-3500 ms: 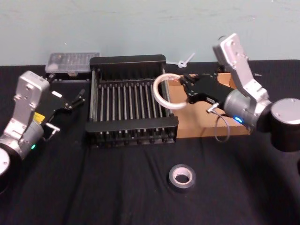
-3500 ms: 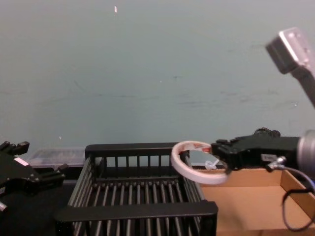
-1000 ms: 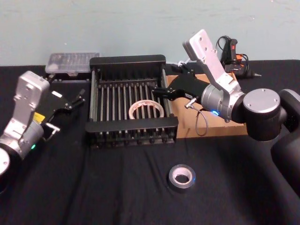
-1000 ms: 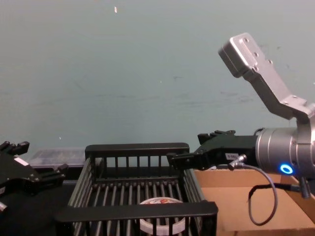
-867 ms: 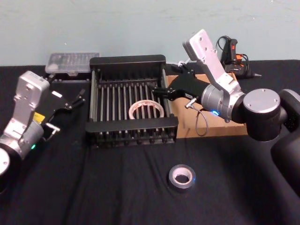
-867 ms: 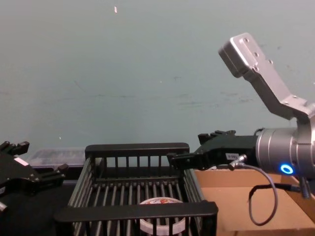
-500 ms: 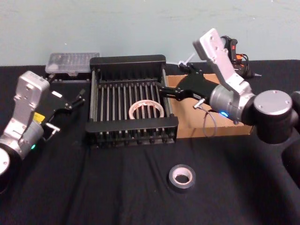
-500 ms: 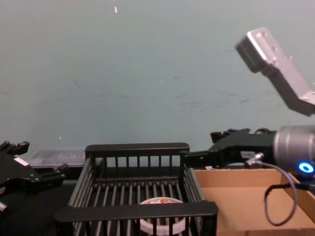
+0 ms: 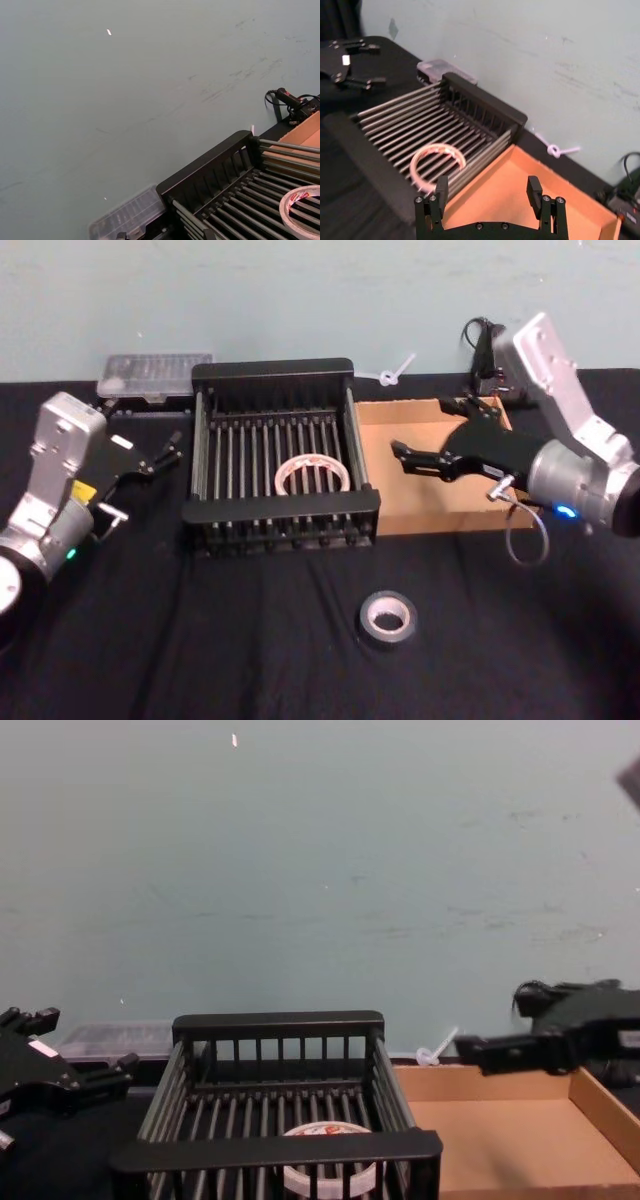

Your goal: Pick up the white tape and place it into the black box , Pick up the silver tape and place it into the brown box.

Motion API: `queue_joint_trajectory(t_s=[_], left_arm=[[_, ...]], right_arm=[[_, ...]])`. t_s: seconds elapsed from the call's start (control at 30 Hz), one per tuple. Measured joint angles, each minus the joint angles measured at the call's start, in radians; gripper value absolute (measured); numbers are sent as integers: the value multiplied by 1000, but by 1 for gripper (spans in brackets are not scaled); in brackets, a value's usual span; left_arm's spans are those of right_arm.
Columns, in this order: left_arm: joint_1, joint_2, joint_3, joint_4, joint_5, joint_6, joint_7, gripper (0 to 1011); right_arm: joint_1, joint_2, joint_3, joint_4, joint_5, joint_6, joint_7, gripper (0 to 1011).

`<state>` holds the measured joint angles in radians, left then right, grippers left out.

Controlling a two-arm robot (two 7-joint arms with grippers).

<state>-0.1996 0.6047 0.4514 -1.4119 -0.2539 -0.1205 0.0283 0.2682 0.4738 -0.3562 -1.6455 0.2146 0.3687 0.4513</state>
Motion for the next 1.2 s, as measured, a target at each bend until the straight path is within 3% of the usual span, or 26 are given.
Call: queue_joint_trajectory(t_s=[0.27,0.53,1.2], left_arm=[[0,0,0,0,0,0,0,1001],[0,0,0,0,0,0,0,1002],[0,0,0,0,0,0,0,1001]], right_arm=[[-85,75,20,-94,51,53,20,1000],[-150,125,5,-147,88,82,38,1000],[-168,191,-86,-156,120,124,78,1000]])
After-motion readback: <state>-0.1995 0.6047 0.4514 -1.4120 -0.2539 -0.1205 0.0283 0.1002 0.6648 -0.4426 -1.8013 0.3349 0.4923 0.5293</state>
